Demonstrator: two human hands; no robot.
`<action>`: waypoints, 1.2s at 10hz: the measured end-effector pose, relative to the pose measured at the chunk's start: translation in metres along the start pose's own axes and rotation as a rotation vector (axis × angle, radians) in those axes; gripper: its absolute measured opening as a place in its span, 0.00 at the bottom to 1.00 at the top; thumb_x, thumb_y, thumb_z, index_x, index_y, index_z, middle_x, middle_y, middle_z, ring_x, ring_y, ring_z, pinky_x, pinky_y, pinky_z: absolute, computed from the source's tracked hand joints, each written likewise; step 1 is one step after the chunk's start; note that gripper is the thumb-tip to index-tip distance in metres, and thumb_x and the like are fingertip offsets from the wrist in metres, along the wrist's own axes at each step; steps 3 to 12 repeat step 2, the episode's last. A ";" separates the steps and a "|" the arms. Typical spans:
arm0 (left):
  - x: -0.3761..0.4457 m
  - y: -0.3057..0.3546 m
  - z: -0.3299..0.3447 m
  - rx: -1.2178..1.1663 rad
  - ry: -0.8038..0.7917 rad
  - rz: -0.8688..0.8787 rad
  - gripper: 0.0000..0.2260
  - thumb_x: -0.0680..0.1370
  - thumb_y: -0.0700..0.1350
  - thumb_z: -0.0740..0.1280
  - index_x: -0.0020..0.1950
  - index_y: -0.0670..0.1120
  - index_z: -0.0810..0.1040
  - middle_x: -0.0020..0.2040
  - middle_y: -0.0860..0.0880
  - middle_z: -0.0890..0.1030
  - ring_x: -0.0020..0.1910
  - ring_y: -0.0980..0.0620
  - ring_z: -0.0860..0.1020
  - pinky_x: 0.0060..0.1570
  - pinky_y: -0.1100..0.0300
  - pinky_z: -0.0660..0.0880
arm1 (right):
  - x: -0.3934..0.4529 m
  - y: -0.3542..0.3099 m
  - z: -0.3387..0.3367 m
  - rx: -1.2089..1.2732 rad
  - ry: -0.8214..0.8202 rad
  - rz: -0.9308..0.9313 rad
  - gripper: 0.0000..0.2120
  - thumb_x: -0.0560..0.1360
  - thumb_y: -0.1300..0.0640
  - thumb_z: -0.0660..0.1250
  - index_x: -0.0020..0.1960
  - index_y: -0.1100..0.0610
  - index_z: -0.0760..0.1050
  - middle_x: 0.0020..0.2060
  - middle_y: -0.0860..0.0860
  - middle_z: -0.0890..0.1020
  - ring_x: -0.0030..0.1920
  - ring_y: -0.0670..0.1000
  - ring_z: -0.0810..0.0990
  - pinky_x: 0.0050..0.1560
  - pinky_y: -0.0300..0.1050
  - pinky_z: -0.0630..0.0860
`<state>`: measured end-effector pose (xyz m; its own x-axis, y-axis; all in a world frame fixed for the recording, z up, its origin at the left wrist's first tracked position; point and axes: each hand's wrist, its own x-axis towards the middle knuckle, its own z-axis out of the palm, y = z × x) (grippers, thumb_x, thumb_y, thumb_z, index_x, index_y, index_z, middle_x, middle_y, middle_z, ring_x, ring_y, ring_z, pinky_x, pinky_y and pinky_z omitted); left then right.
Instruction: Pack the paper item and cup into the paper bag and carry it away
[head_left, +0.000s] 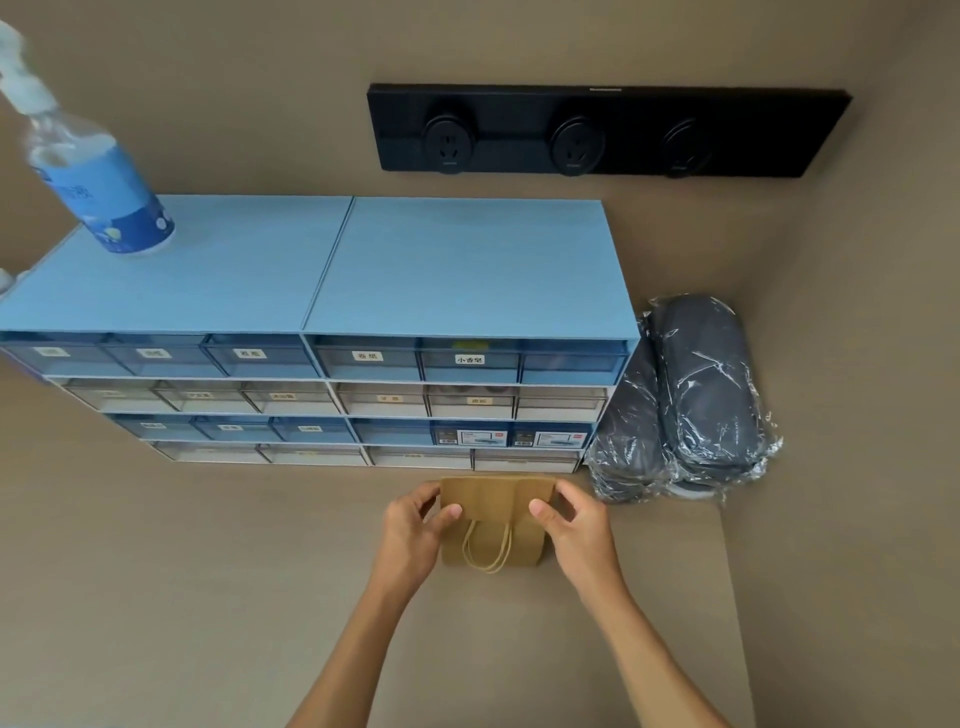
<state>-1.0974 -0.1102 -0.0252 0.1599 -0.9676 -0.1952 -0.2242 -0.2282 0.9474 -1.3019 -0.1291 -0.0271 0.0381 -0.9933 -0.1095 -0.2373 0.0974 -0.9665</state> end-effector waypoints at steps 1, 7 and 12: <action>-0.002 0.003 -0.005 0.015 -0.001 -0.011 0.20 0.74 0.41 0.74 0.65 0.49 0.77 0.62 0.51 0.79 0.65 0.51 0.74 0.68 0.51 0.70 | -0.005 -0.008 -0.002 0.011 0.040 0.001 0.19 0.74 0.61 0.70 0.63 0.49 0.76 0.60 0.46 0.81 0.62 0.45 0.76 0.65 0.49 0.72; -0.013 0.010 -0.014 0.069 0.080 0.121 0.28 0.72 0.49 0.75 0.70 0.57 0.69 0.67 0.60 0.72 0.66 0.62 0.70 0.68 0.58 0.65 | -0.014 -0.026 -0.008 -0.039 0.147 -0.087 0.22 0.75 0.56 0.69 0.67 0.45 0.71 0.65 0.42 0.76 0.67 0.41 0.71 0.70 0.49 0.66; -0.013 0.010 -0.014 0.069 0.080 0.121 0.28 0.72 0.49 0.75 0.70 0.57 0.69 0.67 0.60 0.72 0.66 0.62 0.70 0.68 0.58 0.65 | -0.014 -0.026 -0.008 -0.039 0.147 -0.087 0.22 0.75 0.56 0.69 0.67 0.45 0.71 0.65 0.42 0.76 0.67 0.41 0.71 0.70 0.49 0.66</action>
